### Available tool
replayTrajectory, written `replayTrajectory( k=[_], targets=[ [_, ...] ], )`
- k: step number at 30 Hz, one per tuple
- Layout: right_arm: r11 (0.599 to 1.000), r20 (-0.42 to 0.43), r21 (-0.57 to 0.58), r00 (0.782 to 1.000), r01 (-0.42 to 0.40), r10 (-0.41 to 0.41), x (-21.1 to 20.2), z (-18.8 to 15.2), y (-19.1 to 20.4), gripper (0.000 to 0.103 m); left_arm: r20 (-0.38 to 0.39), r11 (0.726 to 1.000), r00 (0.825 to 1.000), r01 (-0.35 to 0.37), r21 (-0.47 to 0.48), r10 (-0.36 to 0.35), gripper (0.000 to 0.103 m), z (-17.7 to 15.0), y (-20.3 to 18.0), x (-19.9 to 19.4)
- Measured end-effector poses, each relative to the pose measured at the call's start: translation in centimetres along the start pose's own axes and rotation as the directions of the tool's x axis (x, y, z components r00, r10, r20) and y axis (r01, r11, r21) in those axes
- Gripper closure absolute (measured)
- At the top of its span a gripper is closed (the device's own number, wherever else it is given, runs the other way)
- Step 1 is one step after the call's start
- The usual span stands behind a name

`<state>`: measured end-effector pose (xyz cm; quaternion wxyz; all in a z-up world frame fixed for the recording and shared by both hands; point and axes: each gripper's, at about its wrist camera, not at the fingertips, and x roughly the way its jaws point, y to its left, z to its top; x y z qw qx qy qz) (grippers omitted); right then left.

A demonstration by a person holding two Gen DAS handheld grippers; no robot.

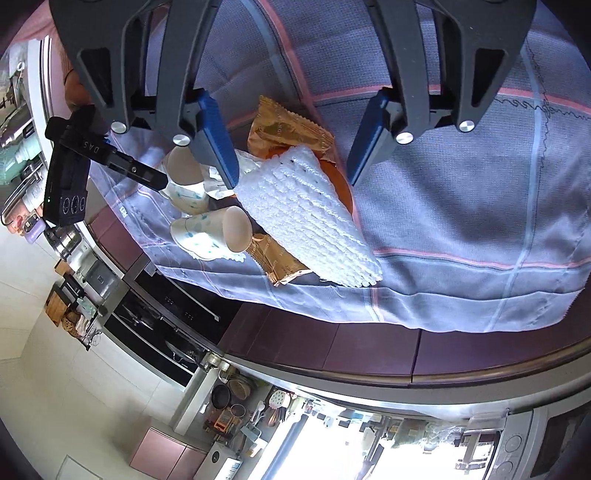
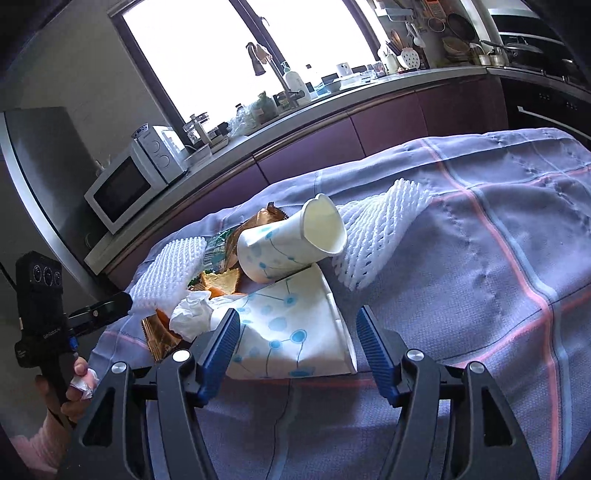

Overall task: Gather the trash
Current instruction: 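Grasp the white foam net with the left tool while the right grasps a paper cup, then carry foam net and paper cup to the teal bin and release both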

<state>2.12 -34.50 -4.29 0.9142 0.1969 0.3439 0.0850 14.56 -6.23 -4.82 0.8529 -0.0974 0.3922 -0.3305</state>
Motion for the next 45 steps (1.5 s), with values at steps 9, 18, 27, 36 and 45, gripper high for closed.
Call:
replayTrajectory(
  k=[9,18,27,36,45],
  targets=[
    [0.996,-0.009,-0.017,0.997,-0.082,0.082,-1.1,-0.7,0.4,0.071,-0.020,0.999,0.999,0.031,-0.017,-0.031,0.092,0.0,0.0,0.8],
    [0.989,0.012,-0.084,0.993,-0.119,0.121,-2.7,-1.1,1.8,0.097,0.040,1.000,0.999,0.004,0.023,-0.005,0.093,0.0,-0.3,-1.3],
    [0.982,0.058,-0.147,0.990,-0.120,0.130,-5.8,-1.0,4.1,0.100,0.118,0.998,0.992,-0.039,0.054,0.032,0.094,-0.5,0.5,-6.3],
    [0.936,0.027,-0.256,0.967,-0.240,0.255,-4.8,-0.3,10.3,0.100,0.188,0.992,0.976,-0.123,0.039,0.113,0.094,-1.8,2.8,-12.7],
    [0.850,-0.126,-0.326,0.910,-0.413,0.394,1.1,-0.9,18.6,0.100,0.249,0.968,0.935,-0.249,-0.040,0.251,0.094,-4.3,6.7,-20.3]
  ],
)
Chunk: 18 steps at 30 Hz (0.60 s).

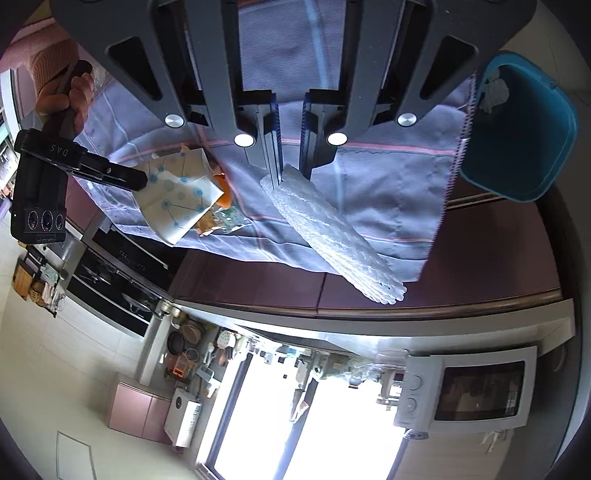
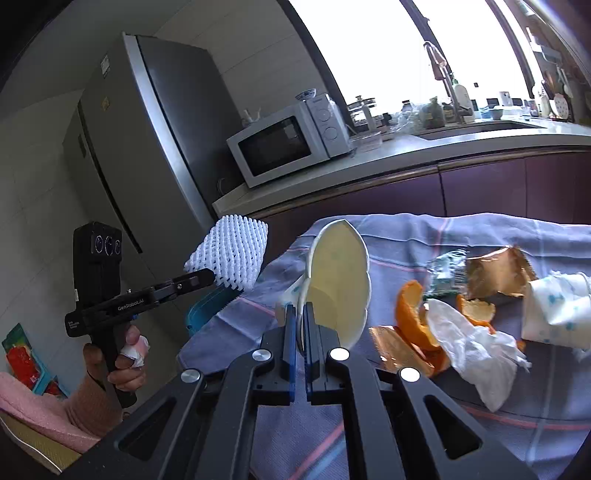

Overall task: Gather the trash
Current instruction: 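Carry foam net and paper cup to the teal bin and release both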

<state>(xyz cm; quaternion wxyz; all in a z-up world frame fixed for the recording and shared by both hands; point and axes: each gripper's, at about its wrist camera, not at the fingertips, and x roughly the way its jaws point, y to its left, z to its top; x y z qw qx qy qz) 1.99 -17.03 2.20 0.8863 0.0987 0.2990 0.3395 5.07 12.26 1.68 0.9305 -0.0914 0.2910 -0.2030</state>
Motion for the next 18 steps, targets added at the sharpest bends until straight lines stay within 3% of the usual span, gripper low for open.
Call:
replayTrajectory(
  k=[10,18],
  targets=[
    [0.981,-0.108,-0.112,0.983,-0.158,0.146,8.7,3.2,6.0,0.100,0.041,0.978,0.983,-0.173,-0.117,0.179,0.094,-0.9,8.2,-6.0],
    [0.959,-0.195,-0.155,0.959,-0.236,0.204,15.2,4.4,10.2,0.100,0.006,0.947,0.962,-0.266,-0.181,0.272,0.094,-2.1,14.3,-7.2]
  ],
)
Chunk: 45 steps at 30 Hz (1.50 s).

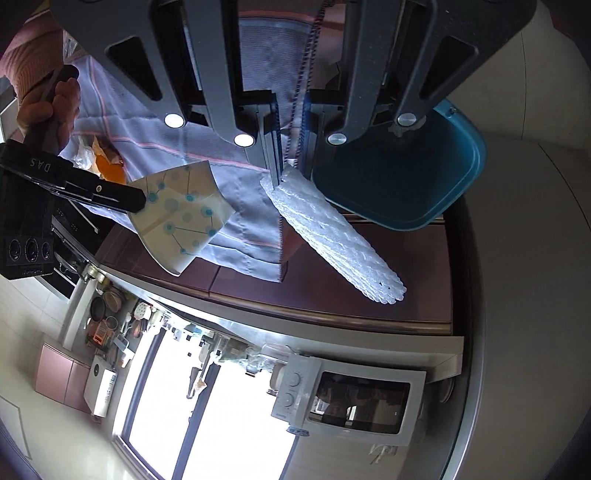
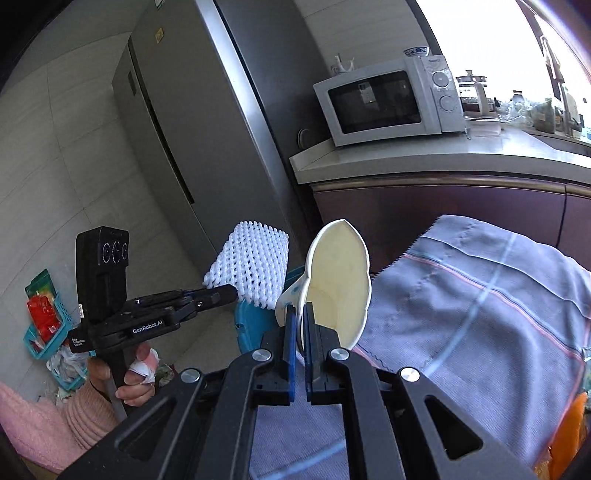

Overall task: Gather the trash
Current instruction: 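Carry foam net and paper cup to the teal bin and release both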

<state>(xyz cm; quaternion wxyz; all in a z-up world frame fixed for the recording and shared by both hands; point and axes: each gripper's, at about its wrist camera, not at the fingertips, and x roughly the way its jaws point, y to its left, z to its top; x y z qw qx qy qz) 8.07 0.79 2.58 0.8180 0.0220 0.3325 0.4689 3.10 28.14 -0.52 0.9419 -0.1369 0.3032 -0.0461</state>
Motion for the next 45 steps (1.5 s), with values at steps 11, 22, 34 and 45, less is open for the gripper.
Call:
replayTrajectory(
  k=[11,22,34,45],
  targets=[
    [1.000,-0.103,-0.011,0.995,0.003,-0.004,8.2,1.7,1.5,0.100,-0.078,0.995,0.995,-0.068,-0.071,0.063,0.094,-1.1,4.5,3.3],
    [0.998,-0.220,-0.024,0.974,0.056,-0.060,14.6,2.1,1.4,0.100,-0.161,0.989,0.982,-0.114,-0.093,0.098,0.093,-2.7,6.5,7.1],
    [0.995,-0.303,-0.027,0.947,0.099,-0.102,17.7,1.3,1.0,0.094,-0.220,0.986,0.970,-0.128,-0.108,0.102,0.092,-3.1,7.4,11.0],
    [0.996,-0.221,-0.011,0.972,0.085,-0.086,13.3,1.0,0.8,0.088,-0.164,0.989,0.982,-0.112,-0.091,0.096,0.086,-3.1,5.6,9.7]
  ],
)
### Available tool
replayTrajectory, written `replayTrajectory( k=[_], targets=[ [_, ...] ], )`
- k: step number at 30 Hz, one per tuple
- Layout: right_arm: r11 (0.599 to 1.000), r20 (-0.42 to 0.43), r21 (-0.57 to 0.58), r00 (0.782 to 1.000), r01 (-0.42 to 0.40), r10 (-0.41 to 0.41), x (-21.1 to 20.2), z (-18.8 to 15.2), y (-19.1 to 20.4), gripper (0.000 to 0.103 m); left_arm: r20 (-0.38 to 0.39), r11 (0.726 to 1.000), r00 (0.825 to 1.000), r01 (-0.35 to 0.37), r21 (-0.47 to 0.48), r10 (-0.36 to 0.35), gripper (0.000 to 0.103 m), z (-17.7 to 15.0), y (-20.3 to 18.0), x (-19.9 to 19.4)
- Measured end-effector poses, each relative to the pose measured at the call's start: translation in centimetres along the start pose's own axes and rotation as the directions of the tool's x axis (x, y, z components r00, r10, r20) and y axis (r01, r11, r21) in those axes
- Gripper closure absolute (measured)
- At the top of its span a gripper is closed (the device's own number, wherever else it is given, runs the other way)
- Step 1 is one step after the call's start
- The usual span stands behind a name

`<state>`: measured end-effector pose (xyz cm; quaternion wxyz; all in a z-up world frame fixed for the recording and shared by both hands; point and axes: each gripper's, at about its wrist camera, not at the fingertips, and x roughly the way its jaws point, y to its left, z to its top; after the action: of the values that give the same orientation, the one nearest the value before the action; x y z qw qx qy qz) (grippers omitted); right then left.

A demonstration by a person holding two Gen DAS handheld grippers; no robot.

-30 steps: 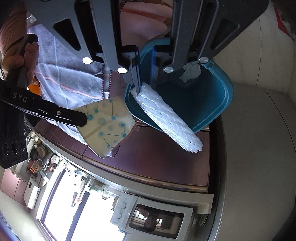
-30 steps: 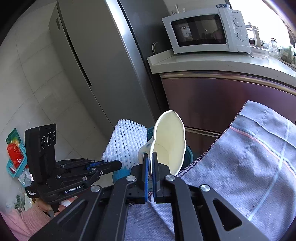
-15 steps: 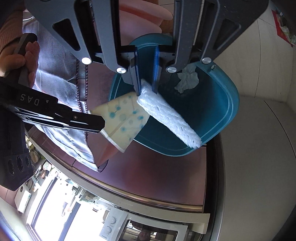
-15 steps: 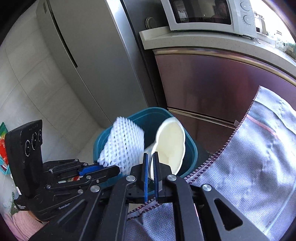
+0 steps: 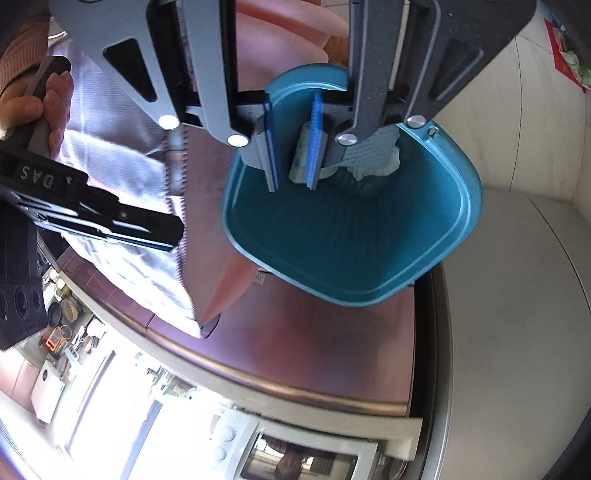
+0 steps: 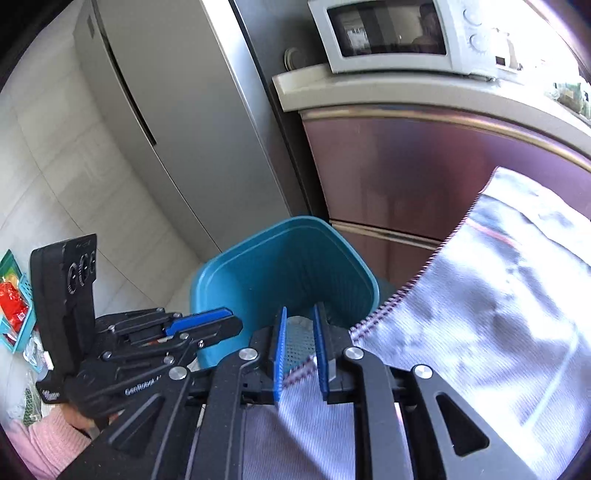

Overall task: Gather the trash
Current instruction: 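Carry foam net and paper cup to the teal bin and release both, then grasp the white tissue with the left tool while the right grasps another paper cup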

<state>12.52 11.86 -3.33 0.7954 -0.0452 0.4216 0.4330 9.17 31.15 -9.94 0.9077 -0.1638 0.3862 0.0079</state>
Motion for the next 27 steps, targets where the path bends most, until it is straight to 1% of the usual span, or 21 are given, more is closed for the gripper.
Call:
replayTrajectory(
  k=[1,3,4,6,8,9,10,12,16,21,24,27],
  targets=[
    [1.000,0.016,-0.003,1.000,-0.005,0.005,-0.9,-0.3,0.1,0.088,0.014,1.000,1.000,0.006,0.008,-0.006,0.085,0.1,-0.4,-0.4],
    [1.000,0.054,-0.014,0.998,-0.009,0.010,-2.9,-0.9,0.2,0.080,0.046,0.999,0.999,0.017,0.030,-0.018,0.079,0.3,-1.2,-1.5],
    [1.000,0.071,-0.017,0.997,-0.009,0.010,-3.8,-1.1,0.3,0.077,0.062,0.999,0.998,0.024,0.042,-0.027,0.078,0.3,-1.6,-2.3],
    [1.000,0.111,-0.025,0.994,-0.003,0.005,-6.0,-1.9,0.4,0.071,0.094,0.996,0.994,0.042,0.074,-0.049,0.071,0.4,-3.0,-3.4],
    [1.000,0.151,-0.022,0.989,0.008,-0.004,-8.4,-2.9,0.2,0.066,0.124,0.992,0.989,0.068,0.108,-0.081,0.065,0.4,-4.7,-4.4],
    [1.000,0.168,-0.020,0.986,0.012,-0.009,-9.5,-3.3,0.1,0.066,0.134,0.989,0.986,0.080,0.124,-0.097,0.062,0.4,-5.4,-5.0],
    [1.000,0.185,-0.013,0.983,0.024,-0.022,-10.6,-3.9,-0.2,0.066,0.144,0.985,0.983,0.094,0.143,-0.114,0.061,0.3,-6.2,-5.3],
    [0.999,0.211,0.012,0.976,0.043,-0.044,-12.7,-5.1,-1.0,0.062,0.150,0.975,0.975,0.134,0.178,-0.162,0.057,0.1,-8.0,-5.9],
    [0.991,0.244,0.082,0.962,0.106,-0.123,-16.6,-7.9,-3.1,0.061,0.126,0.948,0.962,0.207,0.243,-0.243,0.054,-0.5,-11.9,-6.2],
    [0.960,0.261,0.197,0.933,0.201,-0.249,-21.4,-12.4,-6.3,0.061,0.069,0.910,0.945,0.285,0.301,-0.319,0.053,-2.0,-17.1,-5.7],
    [0.924,0.261,0.283,0.906,0.258,-0.334,-23.9,-14.9,-8.6,0.061,0.028,0.884,0.933,0.330,0.330,-0.359,0.053,-2.9,-20.2,-5.2],
    [0.872,0.254,0.374,0.870,0.315,-0.423,-26.8,-17.7,-11.2,0.061,-0.015,0.855,0.918,0.375,0.358,-0.396,0.053,-4.0,-23.0,-4.6]
  ],
)
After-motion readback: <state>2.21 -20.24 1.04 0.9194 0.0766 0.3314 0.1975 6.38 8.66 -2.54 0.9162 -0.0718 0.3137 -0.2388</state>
